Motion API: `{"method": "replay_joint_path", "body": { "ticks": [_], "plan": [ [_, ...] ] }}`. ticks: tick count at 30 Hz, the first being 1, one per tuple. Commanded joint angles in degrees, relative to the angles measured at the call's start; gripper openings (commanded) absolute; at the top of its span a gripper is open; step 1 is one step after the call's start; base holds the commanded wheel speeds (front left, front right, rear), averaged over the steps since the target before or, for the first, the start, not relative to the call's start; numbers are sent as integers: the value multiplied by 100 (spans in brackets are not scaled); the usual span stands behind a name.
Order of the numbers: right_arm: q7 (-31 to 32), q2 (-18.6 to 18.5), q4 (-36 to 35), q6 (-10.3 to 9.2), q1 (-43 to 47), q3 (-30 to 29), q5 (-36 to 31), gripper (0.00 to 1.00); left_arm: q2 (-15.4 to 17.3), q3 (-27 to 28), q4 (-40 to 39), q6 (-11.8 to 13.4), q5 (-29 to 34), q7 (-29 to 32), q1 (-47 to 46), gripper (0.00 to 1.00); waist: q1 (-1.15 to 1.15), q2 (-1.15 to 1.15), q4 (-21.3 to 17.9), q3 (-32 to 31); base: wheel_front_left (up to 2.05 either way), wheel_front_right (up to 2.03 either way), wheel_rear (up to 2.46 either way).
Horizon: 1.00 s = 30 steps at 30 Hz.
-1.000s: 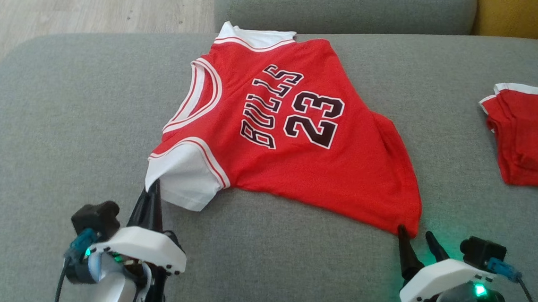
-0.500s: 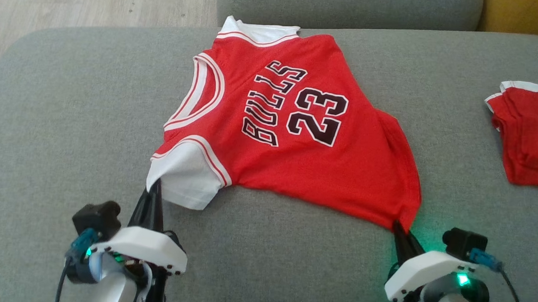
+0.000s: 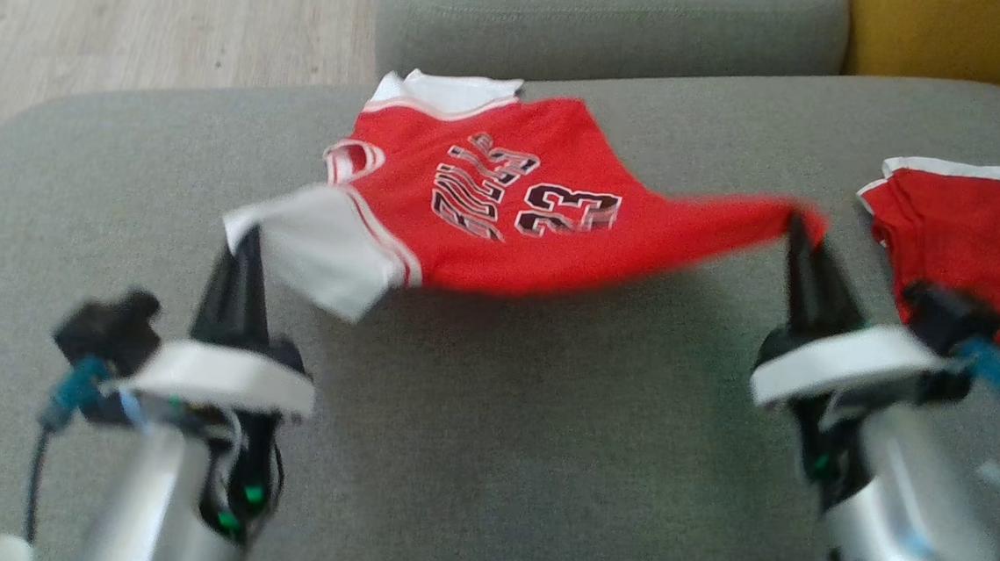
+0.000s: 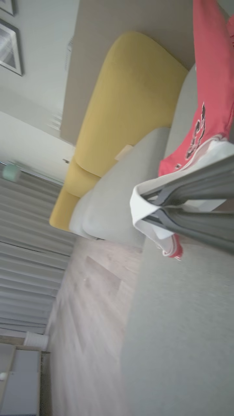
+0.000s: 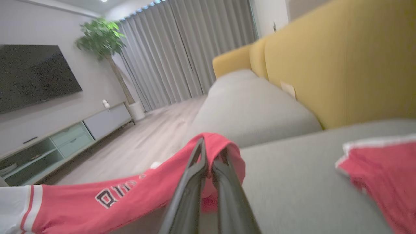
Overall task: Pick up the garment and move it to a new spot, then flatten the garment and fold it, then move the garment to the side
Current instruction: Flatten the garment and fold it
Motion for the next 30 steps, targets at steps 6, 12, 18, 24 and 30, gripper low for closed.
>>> {"method": "replay_joint_path", "body": {
  "ticks": [6,12,18,24,30],
  "plan": [
    [499,-475,-1615,-5,-759,20,-235,0,409,422,-871,-157,64,28,-1344,0,0,0,-50,-218,0,0,0],
    [1005,-768,-2487,-5,-1107,-32,-356,0,611,585,-1510,-137,-14,334,-2100,0,0,0,-90,-364,0,0,0],
    [1760,-695,-3438,-5,-1043,-288,-458,0,775,681,-2344,11,-180,1016,-2366,0,0,0,-140,-452,0,0,0],
    [2590,-489,-4049,-5,-750,-500,-634,0,1010,641,-2739,133,-216,1753,-2392,0,0,0,-94,-227,0,0,0],
    [2963,-402,-3530,-5,-1436,-548,-535,0,1269,573,-2089,-68,-204,2028,-3187,0,0,0,-41,606,0,0,0]
  ]
}}
